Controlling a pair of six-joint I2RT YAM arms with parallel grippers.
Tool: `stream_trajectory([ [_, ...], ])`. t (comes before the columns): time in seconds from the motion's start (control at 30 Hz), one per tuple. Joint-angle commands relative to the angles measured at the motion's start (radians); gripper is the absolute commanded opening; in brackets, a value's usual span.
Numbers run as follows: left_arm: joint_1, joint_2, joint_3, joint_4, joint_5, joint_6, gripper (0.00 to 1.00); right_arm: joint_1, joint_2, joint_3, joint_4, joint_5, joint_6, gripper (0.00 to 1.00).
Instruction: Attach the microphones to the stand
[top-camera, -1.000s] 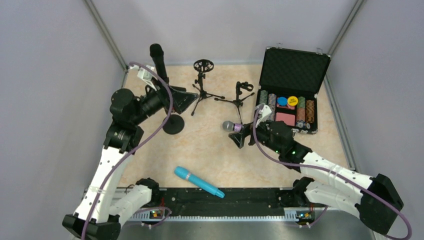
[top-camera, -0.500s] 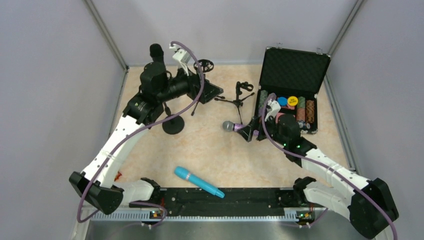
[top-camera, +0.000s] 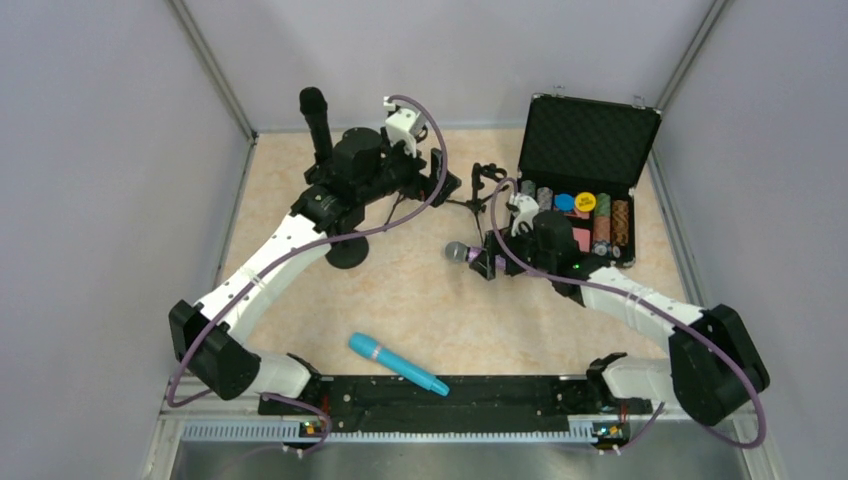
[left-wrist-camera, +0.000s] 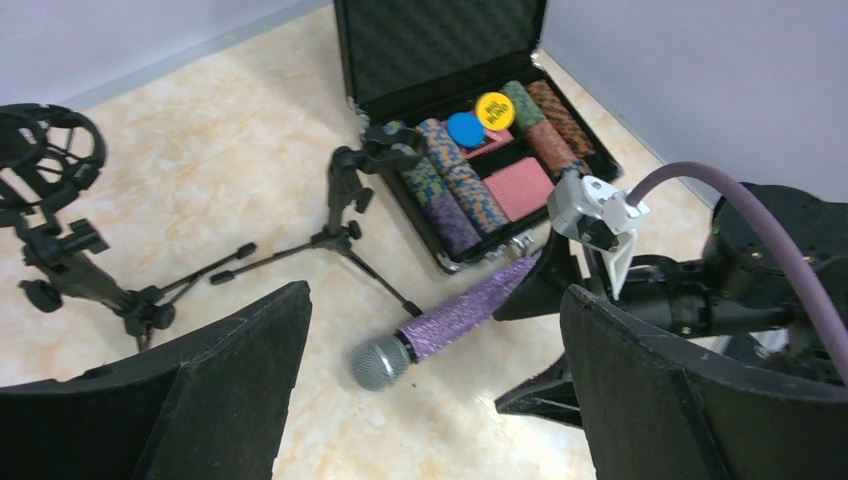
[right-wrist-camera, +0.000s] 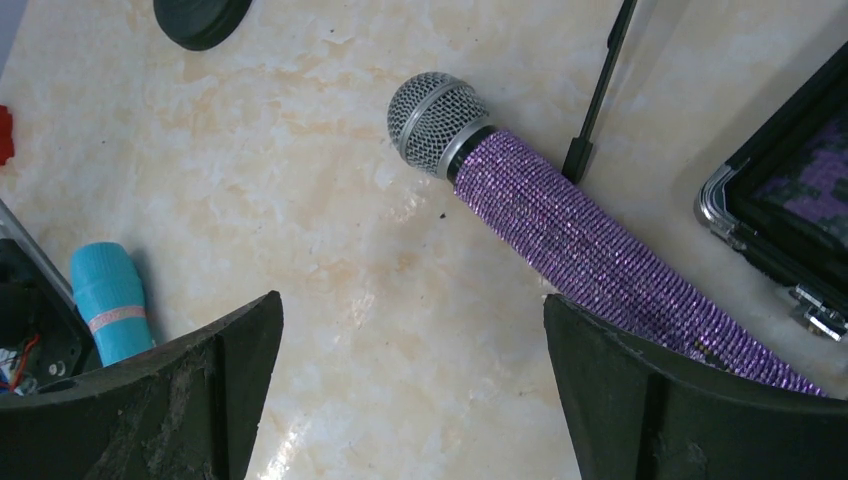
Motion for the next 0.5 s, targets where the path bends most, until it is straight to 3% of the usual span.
stream_trajectory([
  [0.0,-0.002,-0.057,-0.125,0.207,-0.108,0.074,0.99,-0.008,0.092,0.131,-0.033,-0.001,-0.092,0.99],
  [0.27,-0.002,-0.100,-0.273,0.344,-0.124,0.106,0.99,0.014,0.260,0.232,-0.030,0.096,-0.168,0.99],
  [0.47,-0.002,-0.106,-0.286,0.359,-0.100,0.090,0.99,0.029,0.392,0.303,-0.110,0.165,-0.211,0.99],
])
